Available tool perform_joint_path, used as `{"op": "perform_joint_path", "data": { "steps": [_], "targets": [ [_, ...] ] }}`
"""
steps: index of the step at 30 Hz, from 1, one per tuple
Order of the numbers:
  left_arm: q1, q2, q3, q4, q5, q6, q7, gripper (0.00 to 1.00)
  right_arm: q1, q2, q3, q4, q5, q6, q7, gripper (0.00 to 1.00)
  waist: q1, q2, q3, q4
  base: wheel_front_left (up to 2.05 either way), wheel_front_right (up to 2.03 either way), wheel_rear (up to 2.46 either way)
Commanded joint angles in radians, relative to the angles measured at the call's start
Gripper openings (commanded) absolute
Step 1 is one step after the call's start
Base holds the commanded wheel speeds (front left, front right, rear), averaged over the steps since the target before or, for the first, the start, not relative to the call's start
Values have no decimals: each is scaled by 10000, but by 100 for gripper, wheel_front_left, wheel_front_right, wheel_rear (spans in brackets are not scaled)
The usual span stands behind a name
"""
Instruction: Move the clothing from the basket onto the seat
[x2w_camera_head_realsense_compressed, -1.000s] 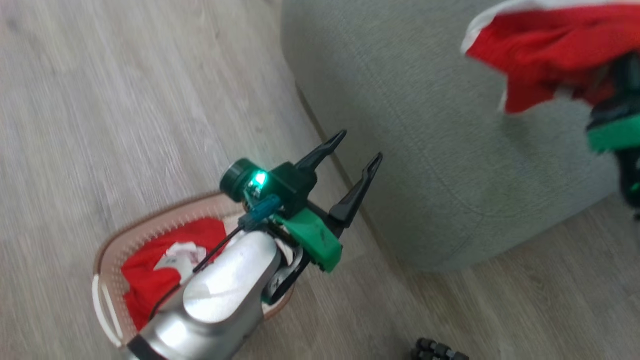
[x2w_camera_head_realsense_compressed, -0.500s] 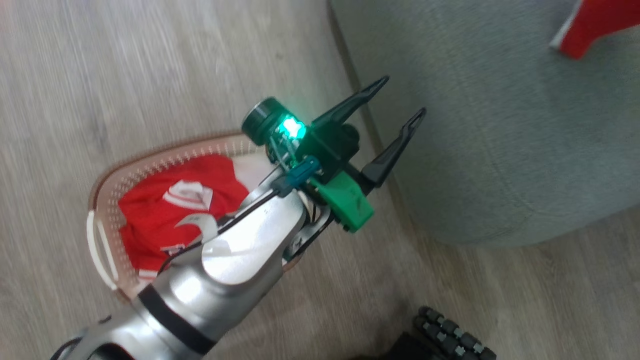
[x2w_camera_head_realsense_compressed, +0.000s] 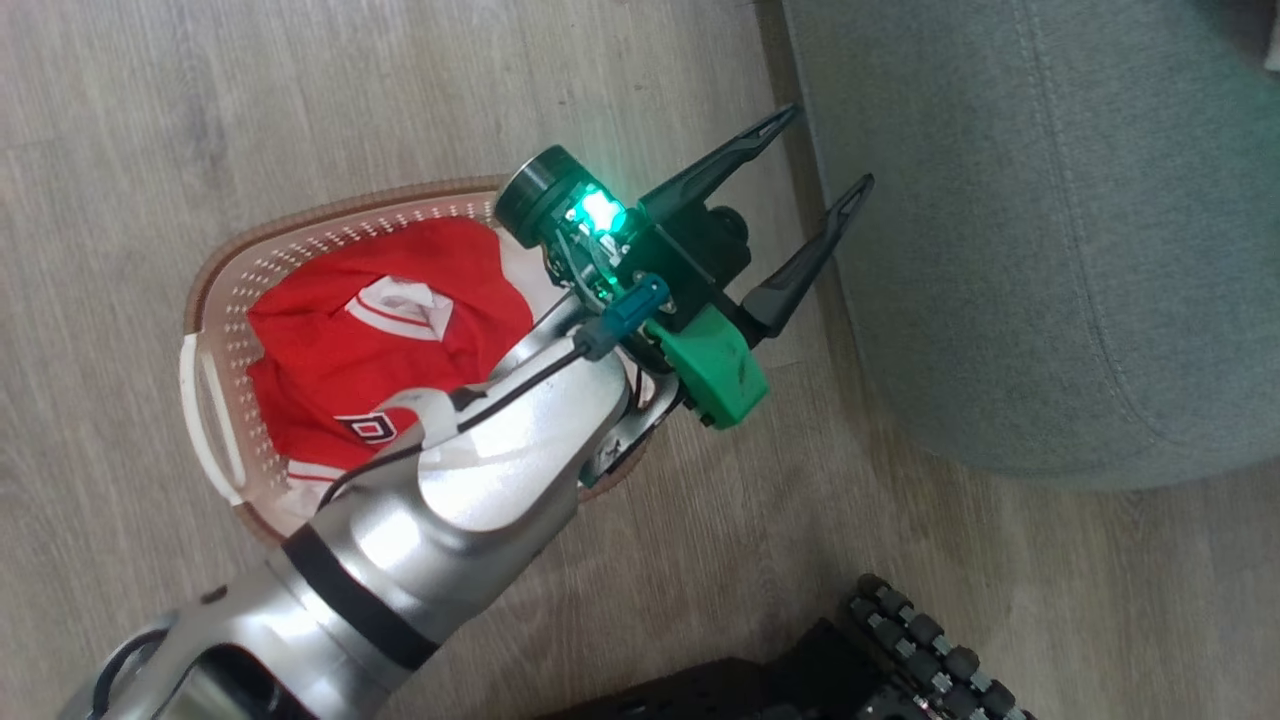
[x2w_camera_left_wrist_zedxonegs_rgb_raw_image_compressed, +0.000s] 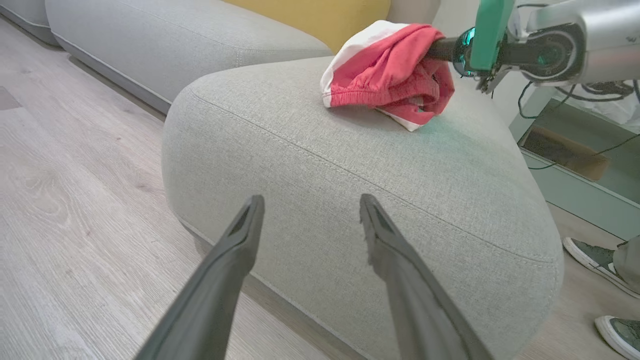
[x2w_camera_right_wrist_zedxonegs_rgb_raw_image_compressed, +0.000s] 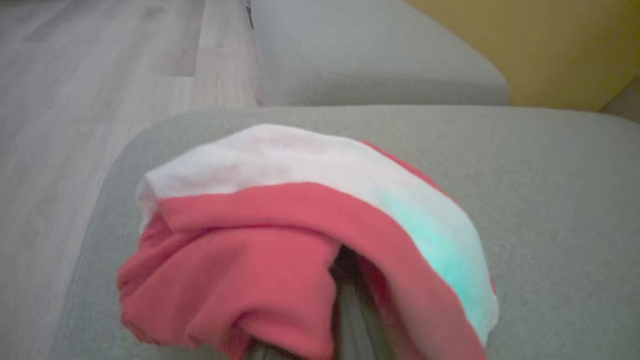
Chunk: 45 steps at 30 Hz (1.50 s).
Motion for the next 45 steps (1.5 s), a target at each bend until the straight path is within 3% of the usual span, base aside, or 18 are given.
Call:
{"op": "perform_joint_path", "data": {
  "steps": [1,8,9,10,11,25,35,42,45],
  "targets": [
    [-253,-119,61,-283,-157,67,-98,100,-197,-508,560,286,338,-2,226,0,-1,1,-18,55,0,0,0],
    [-262,-122,-143,-272,-506,227,-215,100,-650,-883,2534,833,1782,-2,2052,0,-1,1,-256,166,0,0,0],
    [-270,-122,-164,-273,-546,253,-228,100,-718,-972,2743,832,1934,-2,2121,36,-1,1,-293,178,0,0,0],
    [-269,-122,-179,-267,-586,273,-240,100,-774,-1004,2898,832,2125,-2,2130,84,-1,1,-356,185,0,0,0],
    [-262,-122,-190,-259,-629,292,-250,100,-800,-1027,3080,842,2288,-2,2197,100,-1,1,-410,184,0,0,0],
    [478,-70,223,-198,-898,298,-308,100,-429,-1109,5356,907,3317,-2,2343,100,-1,1,-1830,-134,0,0,0],
    [1509,191,960,-638,-831,145,-310,100,122,-1575,6486,-296,3856,-2,864,100,-1,1,-3297,-280,0,0,0],
    [2353,310,1500,-1093,-712,25,-311,100,621,-2140,6206,-1237,4083,-2,2,100,-1,1,-4331,62,0,0,0],
    [2893,457,1882,-1421,-646,21,-311,100,1103,-2289,4919,-1950,3475,-2,-46,100,-1,1,-4883,349,0,0,0]
  ]
}}
